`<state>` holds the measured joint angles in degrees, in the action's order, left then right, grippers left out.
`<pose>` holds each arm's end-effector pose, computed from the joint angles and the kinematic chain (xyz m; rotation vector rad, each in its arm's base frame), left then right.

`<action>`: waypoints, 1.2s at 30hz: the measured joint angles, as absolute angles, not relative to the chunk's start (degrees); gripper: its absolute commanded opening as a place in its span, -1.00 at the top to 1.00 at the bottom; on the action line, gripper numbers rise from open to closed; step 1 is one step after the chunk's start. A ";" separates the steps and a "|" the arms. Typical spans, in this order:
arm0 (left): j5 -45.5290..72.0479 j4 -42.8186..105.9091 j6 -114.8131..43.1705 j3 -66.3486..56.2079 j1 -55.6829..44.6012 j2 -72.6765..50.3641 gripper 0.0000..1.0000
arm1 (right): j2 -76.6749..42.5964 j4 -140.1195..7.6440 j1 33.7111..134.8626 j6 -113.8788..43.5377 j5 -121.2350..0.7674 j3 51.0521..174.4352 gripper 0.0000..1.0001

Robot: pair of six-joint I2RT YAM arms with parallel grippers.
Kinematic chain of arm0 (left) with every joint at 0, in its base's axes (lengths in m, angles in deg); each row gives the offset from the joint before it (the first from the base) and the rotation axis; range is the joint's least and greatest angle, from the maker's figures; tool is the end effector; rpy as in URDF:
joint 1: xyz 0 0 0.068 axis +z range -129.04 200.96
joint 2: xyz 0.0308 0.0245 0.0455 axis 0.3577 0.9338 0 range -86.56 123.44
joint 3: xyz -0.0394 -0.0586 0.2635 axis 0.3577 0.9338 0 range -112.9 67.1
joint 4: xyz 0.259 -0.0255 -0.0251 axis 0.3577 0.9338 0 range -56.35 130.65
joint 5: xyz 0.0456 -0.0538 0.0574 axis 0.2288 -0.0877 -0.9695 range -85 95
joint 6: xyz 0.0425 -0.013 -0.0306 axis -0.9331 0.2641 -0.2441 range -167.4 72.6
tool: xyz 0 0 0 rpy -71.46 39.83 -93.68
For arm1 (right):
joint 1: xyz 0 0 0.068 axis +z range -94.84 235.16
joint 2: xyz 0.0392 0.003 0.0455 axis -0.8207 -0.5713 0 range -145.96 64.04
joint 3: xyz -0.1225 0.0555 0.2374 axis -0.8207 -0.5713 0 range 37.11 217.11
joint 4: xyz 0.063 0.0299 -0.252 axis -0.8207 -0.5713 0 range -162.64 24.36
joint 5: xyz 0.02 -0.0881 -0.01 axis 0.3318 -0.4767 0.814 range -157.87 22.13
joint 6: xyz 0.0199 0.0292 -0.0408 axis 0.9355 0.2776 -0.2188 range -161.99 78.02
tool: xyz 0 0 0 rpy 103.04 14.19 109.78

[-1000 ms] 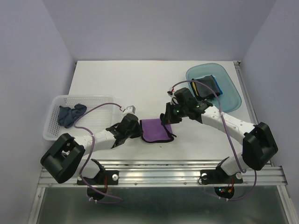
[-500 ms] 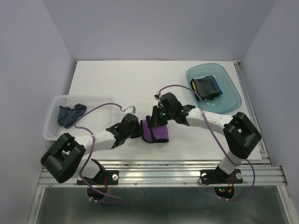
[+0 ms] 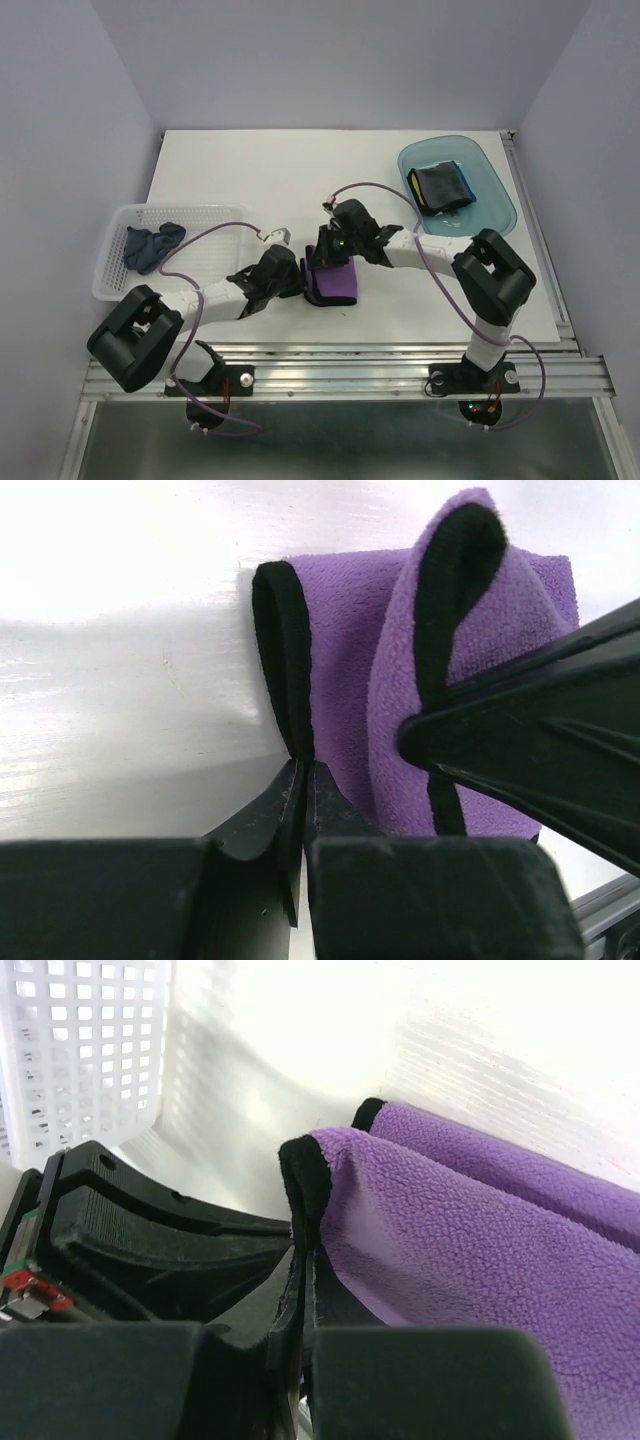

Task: Fold and stack the towels
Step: Fold the towel

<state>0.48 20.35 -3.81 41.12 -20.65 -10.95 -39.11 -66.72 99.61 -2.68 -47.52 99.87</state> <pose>0.1865 -0.1620 0.1564 -0.0858 2.3020 -0.7217 0.2669 0.2791 0.1863 -0.3165 2.5052 1.0938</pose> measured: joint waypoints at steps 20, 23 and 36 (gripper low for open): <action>-0.19 24.92 -2.74 41.23 -20.65 -14.34 0.21 | -45.30 -62.05 99.93 -1.89 -49.88 100.53 0.44; -0.43 26.84 -2.30 41.25 -20.65 -17.79 0.20 | -45.30 -62.11 99.93 -1.78 -49.85 100.57 0.13; -0.96 28.90 -1.42 41.49 -20.65 -25.99 -0.30 | -35.83 -64.04 99.93 -3.62 -50.09 100.83 -0.44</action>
<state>-0.96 28.90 -1.42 41.49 -20.65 -25.99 -35.83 -64.04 99.93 -3.62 -50.09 100.83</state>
